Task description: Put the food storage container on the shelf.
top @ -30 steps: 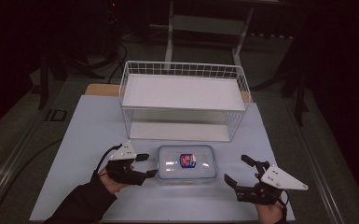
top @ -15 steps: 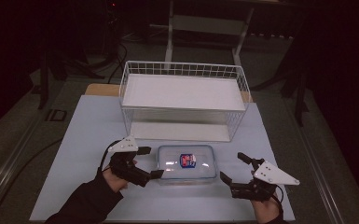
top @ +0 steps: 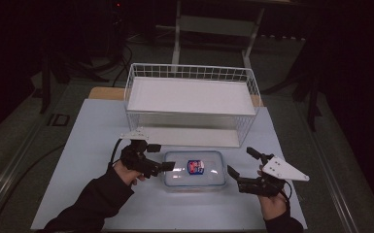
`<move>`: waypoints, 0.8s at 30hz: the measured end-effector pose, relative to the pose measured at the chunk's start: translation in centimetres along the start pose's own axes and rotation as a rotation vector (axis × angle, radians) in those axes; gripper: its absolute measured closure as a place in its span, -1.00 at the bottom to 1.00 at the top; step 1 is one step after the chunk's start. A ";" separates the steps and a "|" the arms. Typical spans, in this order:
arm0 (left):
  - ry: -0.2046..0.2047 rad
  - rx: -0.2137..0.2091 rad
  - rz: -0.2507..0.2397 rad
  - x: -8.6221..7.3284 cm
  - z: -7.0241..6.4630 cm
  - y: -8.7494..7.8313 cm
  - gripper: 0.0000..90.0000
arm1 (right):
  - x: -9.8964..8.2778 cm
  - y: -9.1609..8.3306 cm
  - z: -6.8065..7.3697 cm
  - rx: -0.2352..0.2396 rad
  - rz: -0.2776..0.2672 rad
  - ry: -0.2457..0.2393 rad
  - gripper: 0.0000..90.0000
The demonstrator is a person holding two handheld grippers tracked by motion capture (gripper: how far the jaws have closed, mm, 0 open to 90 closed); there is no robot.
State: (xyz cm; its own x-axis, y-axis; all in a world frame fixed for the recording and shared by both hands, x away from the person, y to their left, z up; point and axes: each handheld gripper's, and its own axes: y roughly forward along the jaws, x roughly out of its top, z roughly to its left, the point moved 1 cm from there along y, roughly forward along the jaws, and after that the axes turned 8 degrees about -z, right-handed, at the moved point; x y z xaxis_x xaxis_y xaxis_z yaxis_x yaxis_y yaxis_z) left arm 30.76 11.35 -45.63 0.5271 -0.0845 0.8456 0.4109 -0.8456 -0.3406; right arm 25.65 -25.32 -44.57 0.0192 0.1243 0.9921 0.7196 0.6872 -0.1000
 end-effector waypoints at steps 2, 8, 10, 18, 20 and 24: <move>-0.029 0.007 0.009 -0.3 0.5 0.4 -0.93 | -0.2 0.4 -0.1 0.007 0.015 0.007 -0.68; -0.086 0.039 0.057 -1.2 2.0 1.4 -0.93 | -0.9 1.5 -0.8 0.060 0.104 0.109 -0.68; -0.117 0.051 0.064 -1.6 2.6 1.7 -0.93 | -0.9 1.7 -0.9 0.058 0.125 0.096 -0.69; -0.310 0.089 0.128 -3.5 4.6 2.6 -0.93 | -1.9 2.5 -0.9 0.052 0.229 0.182 -0.77; -0.339 0.070 0.141 -3.7 4.8 2.7 -0.93 | -2.2 2.5 -1.0 0.067 0.233 0.200 -0.77; -0.409 0.045 0.196 -4.1 4.9 3.0 -0.86 | -2.7 2.5 -0.8 0.064 0.252 0.230 -0.77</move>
State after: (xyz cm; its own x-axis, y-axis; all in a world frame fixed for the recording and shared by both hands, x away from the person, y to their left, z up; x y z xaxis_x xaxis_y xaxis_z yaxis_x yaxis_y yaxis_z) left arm 33.52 11.75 -52.11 0.8448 -0.0177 0.5348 0.3014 -0.8100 -0.5030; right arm 27.97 -24.52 -47.49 0.3522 0.1363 0.9260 0.6276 0.6995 -0.3417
